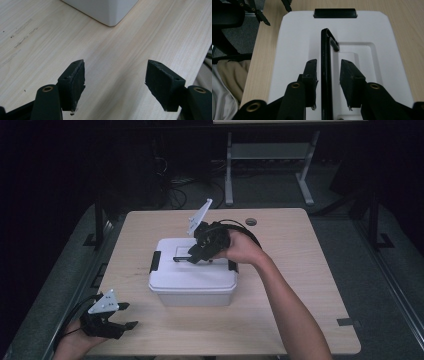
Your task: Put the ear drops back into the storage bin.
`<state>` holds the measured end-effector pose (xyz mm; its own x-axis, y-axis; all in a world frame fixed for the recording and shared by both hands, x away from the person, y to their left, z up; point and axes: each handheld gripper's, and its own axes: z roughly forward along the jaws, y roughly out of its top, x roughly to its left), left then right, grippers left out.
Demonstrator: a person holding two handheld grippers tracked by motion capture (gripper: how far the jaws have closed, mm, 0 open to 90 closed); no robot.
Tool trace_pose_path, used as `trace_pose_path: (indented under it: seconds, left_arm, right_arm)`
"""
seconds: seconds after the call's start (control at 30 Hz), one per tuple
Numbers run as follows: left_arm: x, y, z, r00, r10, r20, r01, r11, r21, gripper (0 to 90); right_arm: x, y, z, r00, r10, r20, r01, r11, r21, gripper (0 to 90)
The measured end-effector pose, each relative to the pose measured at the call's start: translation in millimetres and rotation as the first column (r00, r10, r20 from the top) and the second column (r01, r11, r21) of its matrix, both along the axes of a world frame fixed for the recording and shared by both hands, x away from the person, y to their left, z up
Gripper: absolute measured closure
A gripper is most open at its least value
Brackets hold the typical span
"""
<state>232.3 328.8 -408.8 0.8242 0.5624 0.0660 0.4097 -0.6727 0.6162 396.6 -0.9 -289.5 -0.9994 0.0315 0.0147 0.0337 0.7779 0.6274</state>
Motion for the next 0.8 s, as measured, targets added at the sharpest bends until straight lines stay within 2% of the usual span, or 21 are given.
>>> trace_pose_path:
  seconds: [0.37,0.6,0.67,0.8]
  left_arm:
    - [-1.6,-3.3,0.7,1.0000,-0.002,0.004,0.002,1.0000,-0.003,31.5]
    - [-0.4,-3.1,-0.9,1.0000,0.001,-0.001,-0.001,1.0000,-0.005,30.7]
    - [0.1,-3.0,-1.2,1.0000,0.000,-0.003,0.000,0.9999,-0.010,30.6]
    - [0.8,-3.5,-1.0,1.0000,-0.002,0.000,0.002,0.9998,-0.022,30.4]
  right_arm:
    - [-12.3,-15.9,6.9,0.9998,-0.020,0.001,0.020,1.000,0.023,56.3]
    - [-10.8,-30.4,9.6,0.9987,-0.051,-0.010,0.051,0.998,0.028,52.3]
    - [-10.2,-34.5,10.1,0.9980,-0.058,-0.027,0.059,0.998,0.034,50.8]
    - [-11.3,-42.3,12.2,0.9968,-0.075,-0.028,0.076,0.996,0.039,49.7]
